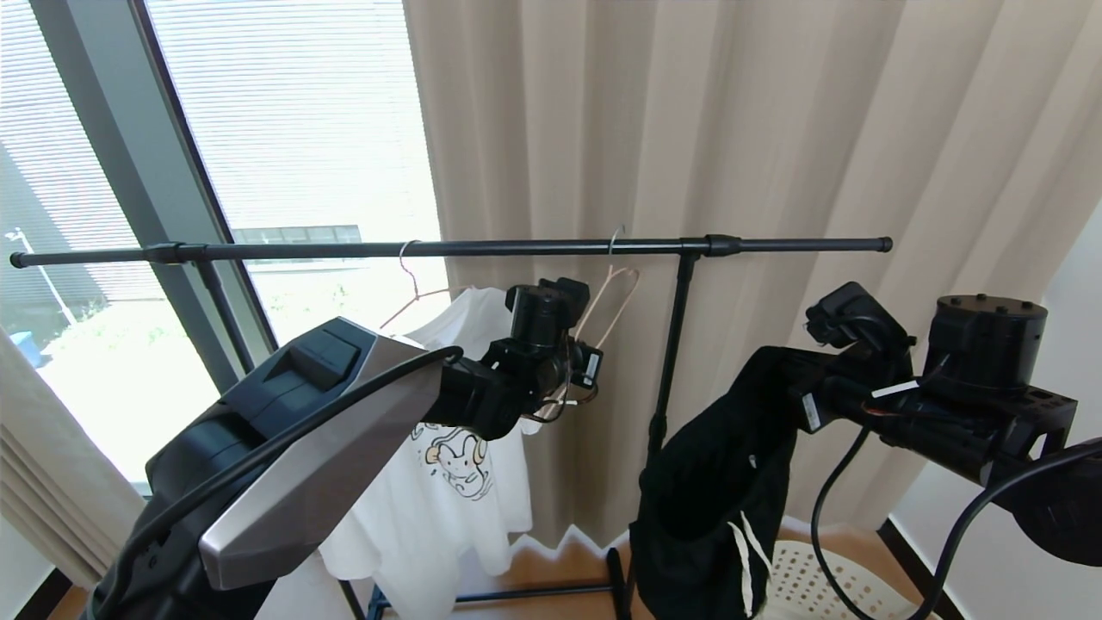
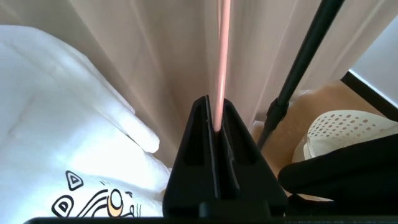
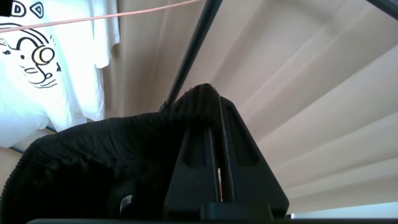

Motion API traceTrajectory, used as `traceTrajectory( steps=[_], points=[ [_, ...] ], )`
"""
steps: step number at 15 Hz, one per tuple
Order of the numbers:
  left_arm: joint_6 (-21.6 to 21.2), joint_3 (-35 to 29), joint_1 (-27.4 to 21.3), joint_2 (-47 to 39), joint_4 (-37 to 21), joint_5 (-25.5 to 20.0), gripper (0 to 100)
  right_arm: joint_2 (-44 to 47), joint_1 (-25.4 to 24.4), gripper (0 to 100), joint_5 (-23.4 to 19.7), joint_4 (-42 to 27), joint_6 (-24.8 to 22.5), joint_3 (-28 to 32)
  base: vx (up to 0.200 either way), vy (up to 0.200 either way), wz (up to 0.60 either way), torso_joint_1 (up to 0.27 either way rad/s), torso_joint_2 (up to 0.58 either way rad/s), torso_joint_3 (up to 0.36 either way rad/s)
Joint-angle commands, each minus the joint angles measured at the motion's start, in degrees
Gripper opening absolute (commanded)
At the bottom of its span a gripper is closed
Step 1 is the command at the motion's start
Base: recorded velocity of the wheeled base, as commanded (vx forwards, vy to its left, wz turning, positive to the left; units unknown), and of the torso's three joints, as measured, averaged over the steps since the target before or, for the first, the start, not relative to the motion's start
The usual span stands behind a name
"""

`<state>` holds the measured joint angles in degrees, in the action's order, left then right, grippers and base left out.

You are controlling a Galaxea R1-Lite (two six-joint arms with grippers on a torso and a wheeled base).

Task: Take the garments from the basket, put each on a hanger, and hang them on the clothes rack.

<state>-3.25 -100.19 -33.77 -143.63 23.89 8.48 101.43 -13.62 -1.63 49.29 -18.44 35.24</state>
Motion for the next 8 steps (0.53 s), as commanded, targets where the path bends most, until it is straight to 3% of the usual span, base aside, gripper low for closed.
traceTrajectory(
  steps=[1, 8],
  points=[
    [0.0, 2.3, -0.2, 2.7, 0.2, 0.0, 0, -0.1, 0.0, 0, 0.0, 0.0, 0.0, -0.1, 0.000, 0.000, 0.00, 0.000, 0.00, 0.000],
    [1.4, 6.7, -0.7, 5.5, 1.9, 0.0, 0, -0.1, 0.0, 0, 0.0, 0.0, 0.0, -0.1, 0.000, 0.000, 0.00, 0.000, 0.00, 0.000]
  ],
)
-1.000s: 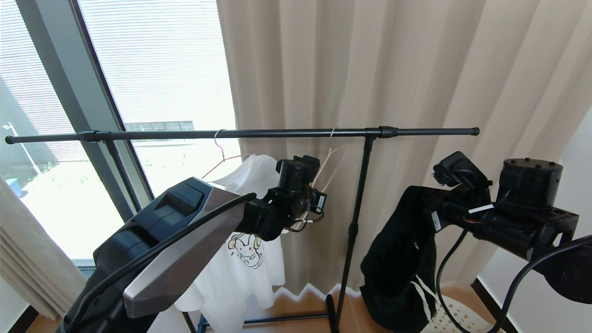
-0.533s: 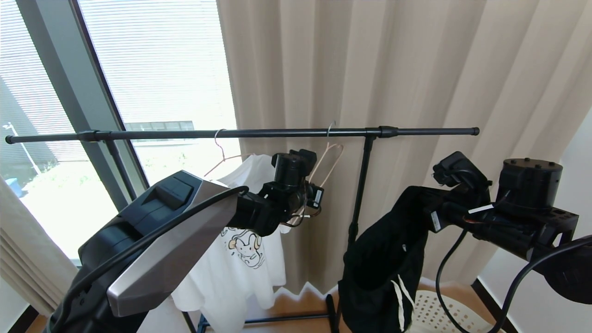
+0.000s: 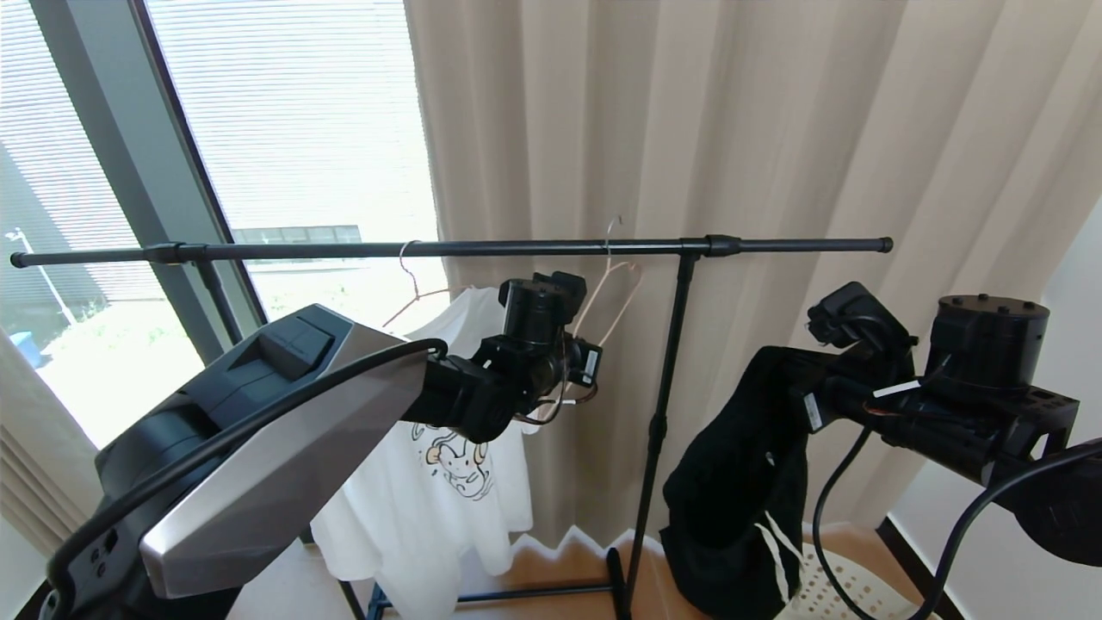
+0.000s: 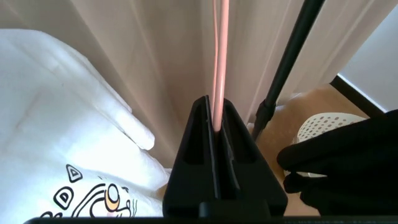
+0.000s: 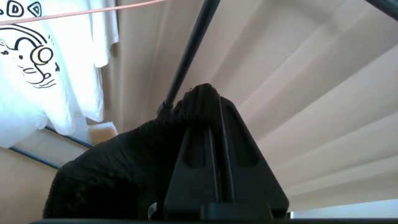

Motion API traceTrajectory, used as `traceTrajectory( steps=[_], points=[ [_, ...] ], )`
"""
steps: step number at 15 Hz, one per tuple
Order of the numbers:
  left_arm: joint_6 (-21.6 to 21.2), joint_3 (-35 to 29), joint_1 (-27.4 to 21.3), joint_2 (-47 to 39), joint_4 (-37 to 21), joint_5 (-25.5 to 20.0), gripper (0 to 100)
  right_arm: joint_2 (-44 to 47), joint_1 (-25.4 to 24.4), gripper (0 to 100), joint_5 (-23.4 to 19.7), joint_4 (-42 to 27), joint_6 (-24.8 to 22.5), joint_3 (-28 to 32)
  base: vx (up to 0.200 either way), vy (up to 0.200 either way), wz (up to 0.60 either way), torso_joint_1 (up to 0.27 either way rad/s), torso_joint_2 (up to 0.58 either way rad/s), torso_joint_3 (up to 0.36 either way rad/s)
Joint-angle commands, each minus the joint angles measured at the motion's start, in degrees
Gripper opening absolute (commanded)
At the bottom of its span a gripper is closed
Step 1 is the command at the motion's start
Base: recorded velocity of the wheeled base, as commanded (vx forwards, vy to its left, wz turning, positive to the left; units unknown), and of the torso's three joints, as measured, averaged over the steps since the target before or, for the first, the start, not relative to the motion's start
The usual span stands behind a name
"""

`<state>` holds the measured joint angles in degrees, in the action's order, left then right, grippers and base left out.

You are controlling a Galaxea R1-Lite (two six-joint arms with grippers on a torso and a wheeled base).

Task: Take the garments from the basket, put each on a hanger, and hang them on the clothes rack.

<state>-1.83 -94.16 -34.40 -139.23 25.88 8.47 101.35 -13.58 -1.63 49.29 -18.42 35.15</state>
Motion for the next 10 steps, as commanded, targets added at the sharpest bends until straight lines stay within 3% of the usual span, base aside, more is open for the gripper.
traceTrajectory(
  steps=[1, 7, 10],
  points=[
    [0.0, 1.0, -0.1, 1.2, 0.0, 0.1, 0, 0.0, 0.0, 0, 0.0, 0.0, 0.0, 0.0, 0.000, 0.000, 0.00, 0.000, 0.00, 0.000],
    [0.0, 8.8, -0.1, 5.9, 4.3, 0.1, 0, -0.5, 0.0, 0, 0.0, 0.0, 0.0, -0.2, 0.000, 0.000, 0.00, 0.000, 0.00, 0.000],
    [-0.1, 19.5, -1.1, 12.0, 8.2, 0.2, 0, -1.3, -0.1, 0, 0.0, 0.0, 0.0, -0.7, 0.000, 0.000, 0.00, 0.000, 0.00, 0.000]
  ],
)
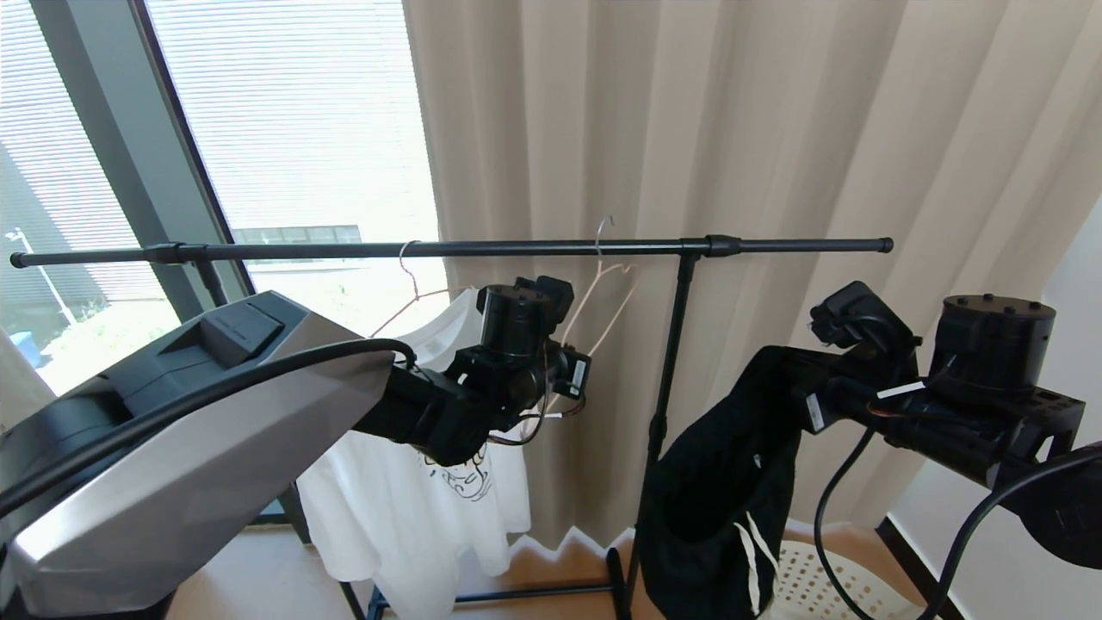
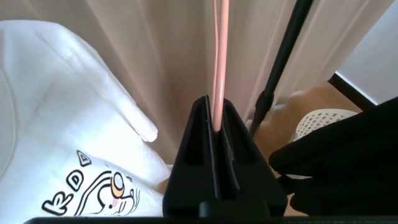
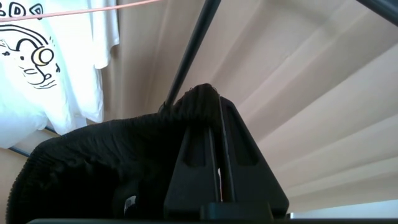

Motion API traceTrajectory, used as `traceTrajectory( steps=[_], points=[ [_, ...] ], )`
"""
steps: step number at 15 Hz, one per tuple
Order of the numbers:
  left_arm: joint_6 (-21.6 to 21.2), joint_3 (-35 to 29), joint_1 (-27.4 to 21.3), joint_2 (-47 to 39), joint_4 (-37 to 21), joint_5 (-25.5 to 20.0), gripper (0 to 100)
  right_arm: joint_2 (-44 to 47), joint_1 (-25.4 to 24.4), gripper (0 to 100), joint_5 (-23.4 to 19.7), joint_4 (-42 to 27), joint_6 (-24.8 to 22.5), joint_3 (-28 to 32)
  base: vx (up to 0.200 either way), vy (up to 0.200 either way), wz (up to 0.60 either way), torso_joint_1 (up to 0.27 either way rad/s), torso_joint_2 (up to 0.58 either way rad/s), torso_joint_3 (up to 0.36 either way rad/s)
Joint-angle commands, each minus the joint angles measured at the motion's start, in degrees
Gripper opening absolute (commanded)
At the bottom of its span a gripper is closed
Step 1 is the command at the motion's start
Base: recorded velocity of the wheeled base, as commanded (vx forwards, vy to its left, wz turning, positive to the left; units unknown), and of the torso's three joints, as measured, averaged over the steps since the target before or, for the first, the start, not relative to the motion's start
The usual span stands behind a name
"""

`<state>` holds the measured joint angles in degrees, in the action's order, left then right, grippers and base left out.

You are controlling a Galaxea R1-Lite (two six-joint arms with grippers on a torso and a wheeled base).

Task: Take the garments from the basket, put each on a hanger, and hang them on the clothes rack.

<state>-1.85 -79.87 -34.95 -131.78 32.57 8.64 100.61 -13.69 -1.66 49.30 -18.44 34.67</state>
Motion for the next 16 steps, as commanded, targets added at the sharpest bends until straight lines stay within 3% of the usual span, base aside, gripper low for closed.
traceTrajectory(
  steps=[1, 9, 12, 13, 16],
  points=[
    [0.0, 8.5, -1.0, 6.6, 2.8, 0.5, 0, -0.9, -0.2, 0, 0.0, 0.0, 0.0, -0.4, 0.000, 0.000, 0.00, 0.000, 0.00, 0.000],
    [0.1, 37.2, -4.7, 22.7, 16.3, 4.0, 0, -9.0, -0.4, 0, 0.0, -0.2, -0.1, -3.9, 0.000, 0.000, 0.00, 0.000, 0.00, 0.000],
    [0.4, 49.0, -7.1, 28.9, 21.1, 3.4, 0, -8.8, -0.4, 0, 0.1, -0.2, -1.5, -4.0, 0.000, 0.000, 0.00, 0.000, 0.00, 0.000],
    [0.5, 55.4, -8.5, 31.5, 26.0, 3.2, 0, -9.4, -0.7, 0, 0.8, -0.1, -2.3, -4.7, 0.000, 0.000, 0.00, 0.000, 0.00, 0.000],
    [-0.3, 64.5, -7.8, 33.1, 33.7, -1.6, 0, -9.3, -2.0, 0, 2.1, -0.1, -2.7, -4.2, 0.000, 0.000, 0.00, 0.000, 0.00, 0.000]
  ],
)
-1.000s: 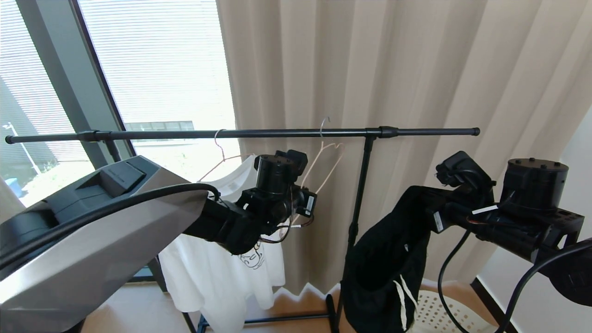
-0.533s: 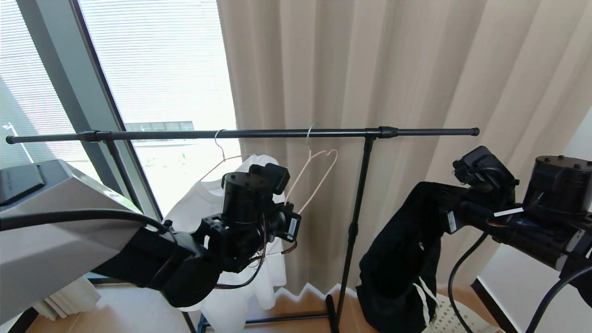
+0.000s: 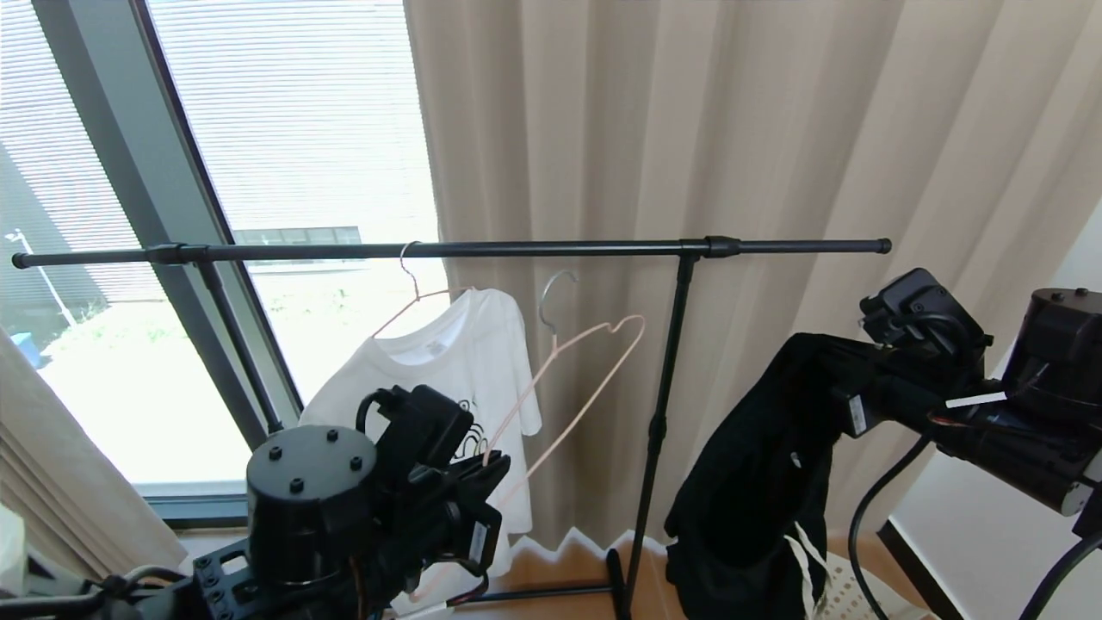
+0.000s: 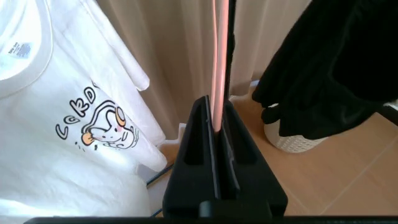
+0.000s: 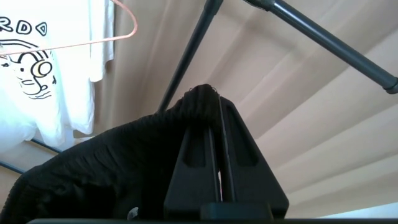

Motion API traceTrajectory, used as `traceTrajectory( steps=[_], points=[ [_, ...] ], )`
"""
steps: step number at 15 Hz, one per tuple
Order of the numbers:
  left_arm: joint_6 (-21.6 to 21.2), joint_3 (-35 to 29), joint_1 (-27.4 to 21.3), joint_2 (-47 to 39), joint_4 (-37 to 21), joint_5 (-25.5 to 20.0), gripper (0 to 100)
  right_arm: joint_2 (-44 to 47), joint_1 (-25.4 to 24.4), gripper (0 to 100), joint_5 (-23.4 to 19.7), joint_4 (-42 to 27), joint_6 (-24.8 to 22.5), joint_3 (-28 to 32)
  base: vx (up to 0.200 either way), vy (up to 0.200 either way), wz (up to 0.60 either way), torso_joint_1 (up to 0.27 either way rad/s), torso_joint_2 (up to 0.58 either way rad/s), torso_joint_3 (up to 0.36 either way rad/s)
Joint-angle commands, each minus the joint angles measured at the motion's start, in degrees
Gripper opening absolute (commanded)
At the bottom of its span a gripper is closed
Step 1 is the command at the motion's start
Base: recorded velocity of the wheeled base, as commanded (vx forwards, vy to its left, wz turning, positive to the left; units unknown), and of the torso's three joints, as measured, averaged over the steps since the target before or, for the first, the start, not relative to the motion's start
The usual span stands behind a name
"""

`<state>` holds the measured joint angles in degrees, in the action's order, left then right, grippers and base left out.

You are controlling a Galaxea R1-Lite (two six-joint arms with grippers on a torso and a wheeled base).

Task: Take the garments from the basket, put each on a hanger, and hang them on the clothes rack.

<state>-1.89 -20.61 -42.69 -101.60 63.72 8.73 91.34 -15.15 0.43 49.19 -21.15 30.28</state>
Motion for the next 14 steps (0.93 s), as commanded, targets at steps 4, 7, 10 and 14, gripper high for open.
traceTrajectory(
  steps=[4, 7, 10, 14],
  points=[
    [-1.6, 18.4, 3.0, 3.3, 16.3, -9.1, 0, 0.6, -3.7, 0, 3.4, -0.1, -0.4, 0.2, 0.000, 0.000, 0.00, 0.000, 0.00, 0.000],
    [-6.3, 20.6, 4.0, 4.4, 21.0, -11.7, 0, 0.7, -3.7, 0, 3.5, -0.2, -0.5, 0.3, 0.000, 0.000, 0.00, 0.000, 0.00, 0.000],
    [-4.7, 20.6, 3.8, 4.8, 20.9, -12.9, 0, 1.7, -3.7, 0, 5.4, -0.1, -0.5, 0.4, 0.000, 0.000, 0.00, 0.000, 0.00, 0.000],
    [-3.3, 20.6, 2.6, 4.7, 20.1, -17.4, 0, 2.6, -4.0, 0, 10.4, -0.1, -0.5, 0.9, 0.000, 0.000, 0.00, 0.000, 0.00, 0.000]
  ],
)
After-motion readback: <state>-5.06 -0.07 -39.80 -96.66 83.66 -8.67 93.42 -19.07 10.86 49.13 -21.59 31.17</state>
